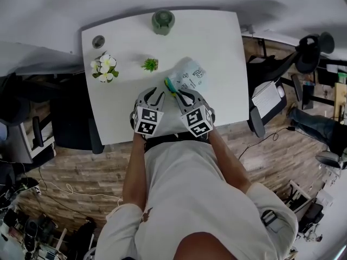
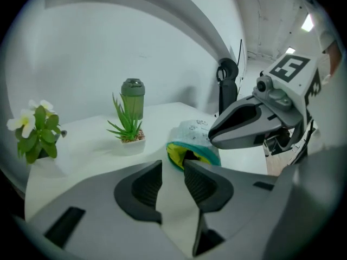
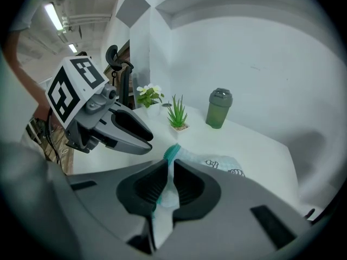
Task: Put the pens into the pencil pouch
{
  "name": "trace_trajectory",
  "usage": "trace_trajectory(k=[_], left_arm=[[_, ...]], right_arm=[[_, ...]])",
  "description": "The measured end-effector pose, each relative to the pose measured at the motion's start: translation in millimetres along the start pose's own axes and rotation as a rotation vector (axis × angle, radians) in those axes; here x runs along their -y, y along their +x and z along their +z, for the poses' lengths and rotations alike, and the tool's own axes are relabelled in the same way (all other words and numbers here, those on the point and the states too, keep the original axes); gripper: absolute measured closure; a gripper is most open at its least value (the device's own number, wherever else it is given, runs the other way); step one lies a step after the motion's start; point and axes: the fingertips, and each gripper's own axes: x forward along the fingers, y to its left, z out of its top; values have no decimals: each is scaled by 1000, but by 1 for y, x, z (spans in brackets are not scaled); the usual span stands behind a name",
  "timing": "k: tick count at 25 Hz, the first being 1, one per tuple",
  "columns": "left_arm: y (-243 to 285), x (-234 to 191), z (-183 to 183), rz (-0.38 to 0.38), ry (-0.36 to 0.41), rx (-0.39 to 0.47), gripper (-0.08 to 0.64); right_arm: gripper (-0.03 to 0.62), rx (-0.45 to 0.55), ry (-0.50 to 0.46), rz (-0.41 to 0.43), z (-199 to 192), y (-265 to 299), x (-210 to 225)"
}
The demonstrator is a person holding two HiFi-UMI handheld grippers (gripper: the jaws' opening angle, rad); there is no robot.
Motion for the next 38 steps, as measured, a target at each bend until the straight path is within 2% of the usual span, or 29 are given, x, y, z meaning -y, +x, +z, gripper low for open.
trace_trajectory(k=[6,12,17,24,28,38], left_arm=[[-33,-12,28,78,-24,103,417],[-73,-18,76,148,-17,255,364],[-106,-21,118,207,20,369,354],[-151,-21,170,283,74,511,303],[-160,-21,176,307,93,525,293],[-164,-18,183,323,108,530,293]], right_arm=[[515,145,86,18,28,-17,5],[463,276,68,-44,72,-50,22],[451,391,42,-89,114,-80,33],[405,558,12,-137,168,-127,44],[383,559,23,-185,168,-133,55],[383,573,21,-190,169,-140,58]])
